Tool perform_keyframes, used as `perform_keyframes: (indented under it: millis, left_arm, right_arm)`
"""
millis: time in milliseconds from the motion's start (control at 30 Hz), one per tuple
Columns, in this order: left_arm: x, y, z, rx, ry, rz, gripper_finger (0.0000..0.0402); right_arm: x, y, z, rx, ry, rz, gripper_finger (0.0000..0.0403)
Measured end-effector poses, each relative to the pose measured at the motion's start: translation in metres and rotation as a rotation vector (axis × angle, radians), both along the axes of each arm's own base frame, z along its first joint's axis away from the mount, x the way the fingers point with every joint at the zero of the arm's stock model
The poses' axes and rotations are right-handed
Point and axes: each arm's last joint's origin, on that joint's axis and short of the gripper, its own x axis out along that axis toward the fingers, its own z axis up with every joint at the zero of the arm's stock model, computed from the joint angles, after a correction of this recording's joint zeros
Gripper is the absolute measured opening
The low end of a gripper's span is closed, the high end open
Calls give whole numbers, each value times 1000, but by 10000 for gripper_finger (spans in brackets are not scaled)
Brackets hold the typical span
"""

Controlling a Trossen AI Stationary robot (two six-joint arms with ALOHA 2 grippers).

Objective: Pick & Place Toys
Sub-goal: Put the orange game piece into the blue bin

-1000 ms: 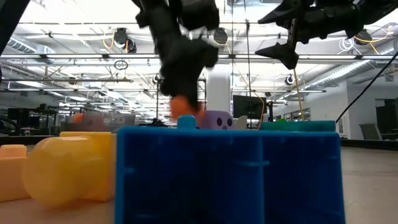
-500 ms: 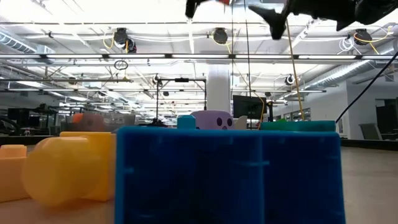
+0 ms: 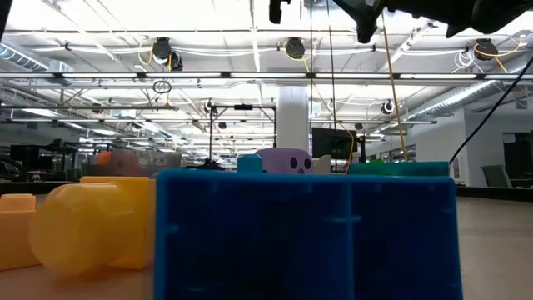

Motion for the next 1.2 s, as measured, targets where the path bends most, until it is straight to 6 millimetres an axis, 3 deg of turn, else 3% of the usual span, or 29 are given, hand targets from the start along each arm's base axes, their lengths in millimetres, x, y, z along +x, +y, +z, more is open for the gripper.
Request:
perform_keyframes:
  millis: [433, 733, 967, 1200]
  left_arm:
    - [5, -2, -4, -27, -12, -14, 158]
    - [19, -4, -20, -79, -15, -45, 142]
    - [21, -3, -22, -86, -21, -49, 150]
    - [20, 2, -22, -87, -30, -49, 116]
  right_arm:
    - [12, -3, -7, 2, 4, -79, 336]
    - [11, -4, -5, 8, -26, -104, 332]
    - [11, -4, -7, 12, 0, -98, 278]
    - [11, -4, -7, 11, 5, -97, 222]
